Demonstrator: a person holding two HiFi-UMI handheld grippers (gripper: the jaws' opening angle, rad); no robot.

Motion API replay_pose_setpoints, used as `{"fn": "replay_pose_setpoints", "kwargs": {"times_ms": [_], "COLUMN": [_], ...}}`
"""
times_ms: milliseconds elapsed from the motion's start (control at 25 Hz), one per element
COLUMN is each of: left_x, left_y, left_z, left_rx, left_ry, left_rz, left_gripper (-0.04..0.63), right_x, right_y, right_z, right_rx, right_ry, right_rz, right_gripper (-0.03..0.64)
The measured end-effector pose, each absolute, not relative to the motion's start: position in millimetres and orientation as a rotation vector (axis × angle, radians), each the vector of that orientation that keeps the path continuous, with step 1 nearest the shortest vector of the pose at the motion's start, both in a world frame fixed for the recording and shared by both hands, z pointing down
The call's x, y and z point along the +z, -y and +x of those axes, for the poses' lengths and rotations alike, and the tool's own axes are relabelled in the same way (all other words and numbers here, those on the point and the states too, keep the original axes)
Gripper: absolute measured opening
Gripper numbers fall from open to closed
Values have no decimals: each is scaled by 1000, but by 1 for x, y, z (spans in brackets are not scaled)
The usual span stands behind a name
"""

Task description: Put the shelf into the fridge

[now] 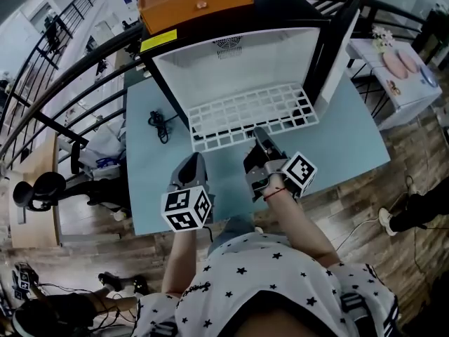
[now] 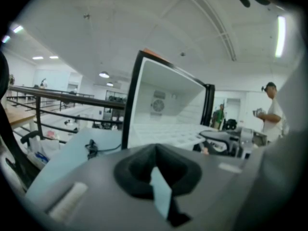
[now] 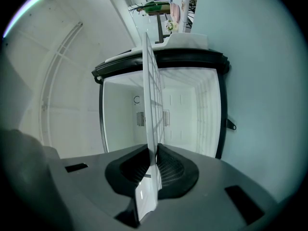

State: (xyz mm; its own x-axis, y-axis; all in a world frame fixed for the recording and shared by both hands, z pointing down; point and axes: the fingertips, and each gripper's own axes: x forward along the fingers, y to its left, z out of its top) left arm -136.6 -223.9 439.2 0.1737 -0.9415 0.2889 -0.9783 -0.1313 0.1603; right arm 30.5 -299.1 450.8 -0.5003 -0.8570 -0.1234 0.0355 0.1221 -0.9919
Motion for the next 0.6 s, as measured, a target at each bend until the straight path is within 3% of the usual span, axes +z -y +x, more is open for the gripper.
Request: {"fn": "replay_pose_setpoints", "kwargs": {"times_ms": [600], "left_x": [445], "left_y": [225], "left_z": [-139], "left_rx": [172], "left_ry": [1836], "left_rz": [2125], "left_gripper": [5], "right_x": [458], "right_y": [305], "right_z": [23], "right_rx": [-1518], "right_ry": [-1634], "right_rz": [-815], "right_gripper": [41]}}
